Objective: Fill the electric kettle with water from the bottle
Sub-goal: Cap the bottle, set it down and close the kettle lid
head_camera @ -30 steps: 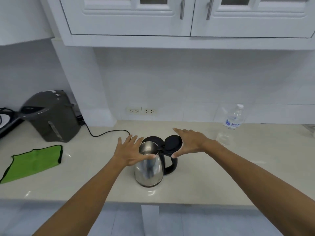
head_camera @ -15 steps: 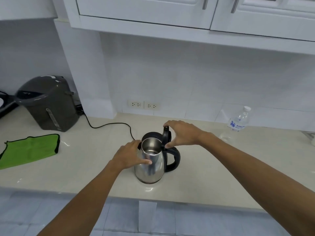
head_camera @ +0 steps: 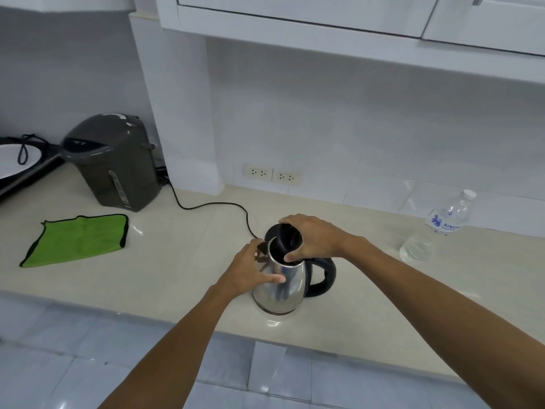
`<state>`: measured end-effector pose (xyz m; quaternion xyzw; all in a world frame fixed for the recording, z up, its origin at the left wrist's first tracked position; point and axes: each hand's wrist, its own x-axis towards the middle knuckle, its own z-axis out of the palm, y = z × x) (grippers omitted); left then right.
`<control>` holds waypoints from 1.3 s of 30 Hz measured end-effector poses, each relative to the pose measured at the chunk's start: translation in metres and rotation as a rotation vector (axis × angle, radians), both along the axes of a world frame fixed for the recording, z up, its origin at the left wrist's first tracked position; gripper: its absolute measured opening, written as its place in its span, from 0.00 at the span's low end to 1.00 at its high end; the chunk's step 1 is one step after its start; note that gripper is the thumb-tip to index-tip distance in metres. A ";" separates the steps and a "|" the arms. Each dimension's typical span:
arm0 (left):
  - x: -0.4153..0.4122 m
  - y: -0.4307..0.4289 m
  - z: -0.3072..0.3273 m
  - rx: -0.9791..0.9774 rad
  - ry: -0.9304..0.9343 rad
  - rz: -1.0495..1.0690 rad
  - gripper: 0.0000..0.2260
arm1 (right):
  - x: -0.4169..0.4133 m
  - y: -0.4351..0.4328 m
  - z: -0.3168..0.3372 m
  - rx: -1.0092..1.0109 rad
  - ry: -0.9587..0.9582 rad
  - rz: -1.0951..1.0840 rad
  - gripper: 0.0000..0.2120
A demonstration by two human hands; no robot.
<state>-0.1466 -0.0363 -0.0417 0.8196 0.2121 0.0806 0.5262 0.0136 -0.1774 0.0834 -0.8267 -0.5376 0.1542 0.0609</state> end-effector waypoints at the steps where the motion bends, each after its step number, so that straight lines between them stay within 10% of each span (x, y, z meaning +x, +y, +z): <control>1: 0.000 0.000 -0.001 -0.001 -0.005 0.002 0.44 | 0.000 0.001 -0.003 -0.003 -0.005 -0.001 0.45; 39: 0.001 -0.003 0.002 -0.001 0.011 0.022 0.43 | 0.001 0.020 -0.022 -0.098 -0.065 0.039 0.44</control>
